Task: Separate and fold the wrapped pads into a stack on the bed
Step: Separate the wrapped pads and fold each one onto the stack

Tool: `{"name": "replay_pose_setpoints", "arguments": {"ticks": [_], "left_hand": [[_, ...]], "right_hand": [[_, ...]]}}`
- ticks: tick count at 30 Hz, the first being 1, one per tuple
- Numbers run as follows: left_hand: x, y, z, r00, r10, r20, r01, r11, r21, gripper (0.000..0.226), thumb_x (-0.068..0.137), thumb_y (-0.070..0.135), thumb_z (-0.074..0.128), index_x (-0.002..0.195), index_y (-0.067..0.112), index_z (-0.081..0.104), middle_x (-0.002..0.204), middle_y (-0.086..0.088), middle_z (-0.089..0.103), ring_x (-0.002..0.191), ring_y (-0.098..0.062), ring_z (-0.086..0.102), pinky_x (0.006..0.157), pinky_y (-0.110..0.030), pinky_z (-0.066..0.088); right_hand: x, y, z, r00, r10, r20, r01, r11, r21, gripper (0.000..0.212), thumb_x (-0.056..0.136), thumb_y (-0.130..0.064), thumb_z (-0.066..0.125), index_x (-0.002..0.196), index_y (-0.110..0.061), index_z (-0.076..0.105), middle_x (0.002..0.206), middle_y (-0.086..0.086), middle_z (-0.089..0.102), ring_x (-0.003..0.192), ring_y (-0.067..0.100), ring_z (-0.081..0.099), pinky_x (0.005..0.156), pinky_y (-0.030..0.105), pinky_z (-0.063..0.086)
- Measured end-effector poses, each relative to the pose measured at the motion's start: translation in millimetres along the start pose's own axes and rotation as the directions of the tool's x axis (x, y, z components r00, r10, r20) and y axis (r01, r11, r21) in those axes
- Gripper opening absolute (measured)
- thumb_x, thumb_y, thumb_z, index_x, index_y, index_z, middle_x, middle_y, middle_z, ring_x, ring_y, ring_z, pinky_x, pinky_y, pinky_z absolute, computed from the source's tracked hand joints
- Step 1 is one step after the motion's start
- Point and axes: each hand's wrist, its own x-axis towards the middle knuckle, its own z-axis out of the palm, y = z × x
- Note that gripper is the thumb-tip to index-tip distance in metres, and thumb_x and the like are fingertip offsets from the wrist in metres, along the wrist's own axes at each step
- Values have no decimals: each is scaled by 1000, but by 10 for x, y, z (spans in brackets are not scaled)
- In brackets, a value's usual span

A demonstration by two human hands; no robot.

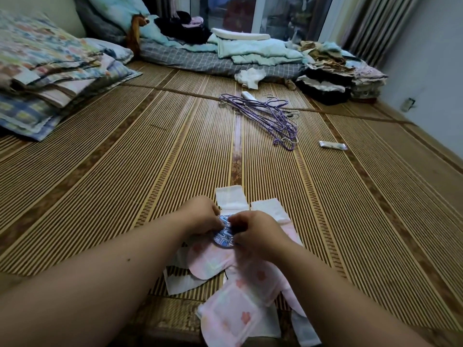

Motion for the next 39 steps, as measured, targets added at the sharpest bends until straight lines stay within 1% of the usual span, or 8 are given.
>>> {"name": "replay_pose_setpoints", "arguments": {"ticks": [7,15,21,24,26,30,35,39], "left_hand": [[68,103,28,986,75,-147,-52,987,154,20,74,23,77,62,23,60,70,5,64,76,-16,63,62,-25,46],[59,63,62,959,190,-208,-190,982,16,16,82,25,70,72,25,58,75,5,65,70,-11,61,60,-29,50],[-93,64,2,921,314,-231,-370,891,-262,13,85,12,64,78,20,57,85,1,64,79,-12,64,59,-24,58],[-180,63,-48,927,341,-155,-371,787,-492,30,83,9,67,107,21,52,103,4,54,91,-14,59,60,-21,57],[-216,71,-88,955,295,-30,-254,760,-599,53,80,10,70,125,22,43,111,-2,53,97,-20,60,69,-28,58],[-201,56,-202,984,179,20,-126,763,-634,29,84,6,63,111,16,57,102,-11,67,92,-24,66,73,-36,57],[23,-301,-521,973,-76,-216,-69,801,-595,20,88,6,58,106,15,57,93,-7,65,77,-20,63,58,-28,51],[238,-845,-758,847,-225,-482,83,951,-298,26,84,14,66,109,10,62,97,-10,68,81,-24,62,72,-36,52]], "right_hand": [[24,115,30,989,15,-150,0,995,97,41,77,-7,68,116,-19,66,113,2,70,98,14,64,84,24,49],[23,183,-86,962,229,-148,-184,945,270,79,71,-23,81,140,-17,43,125,7,59,104,18,60,77,26,48],[-30,139,-225,974,223,39,-202,776,597,28,82,-11,70,109,-6,62,97,12,71,86,22,69,64,28,56],[-46,94,-315,984,167,63,-166,728,665,17,84,-9,66,101,-7,64,98,12,71,90,24,70,73,36,60],[-41,50,-384,989,135,54,-131,671,730,17,85,-5,64,102,-5,64,101,13,70,93,26,69,72,34,60],[-28,-39,-463,991,137,-8,-82,638,766,30,83,-3,66,112,-8,59,107,13,67,96,27,68,78,39,59],[-55,47,-408,975,204,-85,-113,790,603,46,80,-10,72,121,-21,55,106,5,65,93,20,66,65,30,52],[-122,247,-393,970,236,-57,-177,849,498,39,80,-13,73,117,-18,60,107,4,66,92,16,66,74,31,56]]}}
